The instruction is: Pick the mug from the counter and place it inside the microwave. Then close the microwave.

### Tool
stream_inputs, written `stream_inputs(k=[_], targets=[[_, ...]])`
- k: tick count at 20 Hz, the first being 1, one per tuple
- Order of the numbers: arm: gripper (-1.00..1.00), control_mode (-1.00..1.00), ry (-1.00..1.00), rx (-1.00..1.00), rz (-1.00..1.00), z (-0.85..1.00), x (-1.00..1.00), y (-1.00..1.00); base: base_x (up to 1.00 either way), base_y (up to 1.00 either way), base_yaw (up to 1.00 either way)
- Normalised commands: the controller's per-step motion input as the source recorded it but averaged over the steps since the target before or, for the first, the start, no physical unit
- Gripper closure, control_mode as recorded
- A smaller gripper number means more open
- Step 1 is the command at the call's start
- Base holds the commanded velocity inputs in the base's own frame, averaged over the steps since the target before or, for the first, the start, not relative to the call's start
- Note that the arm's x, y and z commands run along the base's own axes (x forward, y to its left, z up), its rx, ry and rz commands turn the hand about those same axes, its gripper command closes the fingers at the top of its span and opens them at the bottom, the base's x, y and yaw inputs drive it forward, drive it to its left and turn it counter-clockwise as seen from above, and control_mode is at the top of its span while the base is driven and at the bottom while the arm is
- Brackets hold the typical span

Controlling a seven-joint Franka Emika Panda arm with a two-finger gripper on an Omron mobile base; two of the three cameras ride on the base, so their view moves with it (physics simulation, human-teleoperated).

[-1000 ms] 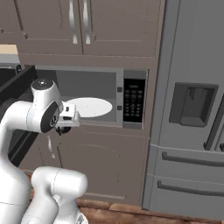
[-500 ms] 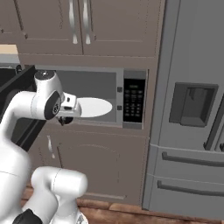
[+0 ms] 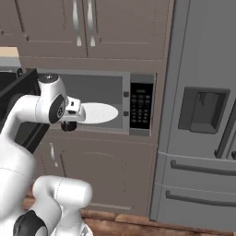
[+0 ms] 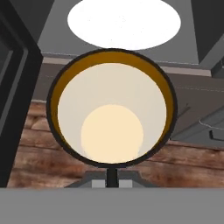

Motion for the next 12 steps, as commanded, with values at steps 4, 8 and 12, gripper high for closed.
stream_inputs(k=[4, 8, 12], targets=[[1.0, -1.0, -0.06, 0.0, 0.0, -0.07, 0.29, 0.18, 0.0, 0.0, 0.0], [1.0, -1.0, -0.03, 0.0, 0.0, 0.0, 0.38, 0.15, 0.0, 0.0, 0.0], [1.0, -1.0, -0.09, 0.0, 0.0, 0.0, 0.2, 0.13, 0.0, 0.0, 0.0]])
